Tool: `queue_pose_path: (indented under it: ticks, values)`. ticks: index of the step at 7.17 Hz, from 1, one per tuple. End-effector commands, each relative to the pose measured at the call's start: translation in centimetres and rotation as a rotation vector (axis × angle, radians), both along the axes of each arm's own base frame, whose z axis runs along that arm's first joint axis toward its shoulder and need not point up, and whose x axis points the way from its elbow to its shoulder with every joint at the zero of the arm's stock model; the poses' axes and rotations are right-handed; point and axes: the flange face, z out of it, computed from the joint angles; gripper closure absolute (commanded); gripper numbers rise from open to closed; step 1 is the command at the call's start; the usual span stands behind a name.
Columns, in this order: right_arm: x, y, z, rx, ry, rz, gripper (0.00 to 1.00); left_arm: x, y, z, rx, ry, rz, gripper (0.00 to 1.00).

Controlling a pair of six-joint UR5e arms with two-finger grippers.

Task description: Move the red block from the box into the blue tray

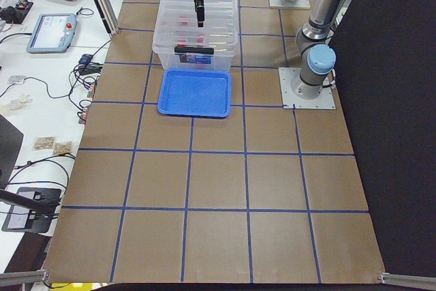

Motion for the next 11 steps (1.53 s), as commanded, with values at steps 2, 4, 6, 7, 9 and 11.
queue_pose_path:
  ticks: [2,4,6,7,9,11]
  values:
    - [-3.7,-0.6,-8.9,0.014,-0.008,0.040,0.00,0.3,-0.1,-0.1,0.002,-0.002,0.006,0.00]
    - [-3.8,-0.4,-10.6,-0.042,0.005,0.072,0.00,0.1,-0.1,-0.1,0.000,0.006,0.010,0.00]
    - [-5.0,-0.6,-10.6,-0.046,0.007,0.054,0.00,-0.2,0.1,0.1,-0.001,0.007,0.004,0.00]
    - [-6.5,-0.7,-10.7,-0.042,0.002,0.044,0.00,-0.3,0.3,0.3,-0.004,0.006,0.001,0.00]
    - [-7.6,-0.8,-10.6,-0.044,0.003,0.071,0.00,-0.2,0.4,0.1,0.015,-0.001,0.001,0.00]
    - [-9.2,-0.9,-10.6,-0.043,0.008,0.085,0.00,0.4,-0.1,-0.3,0.018,-0.004,0.003,0.00]
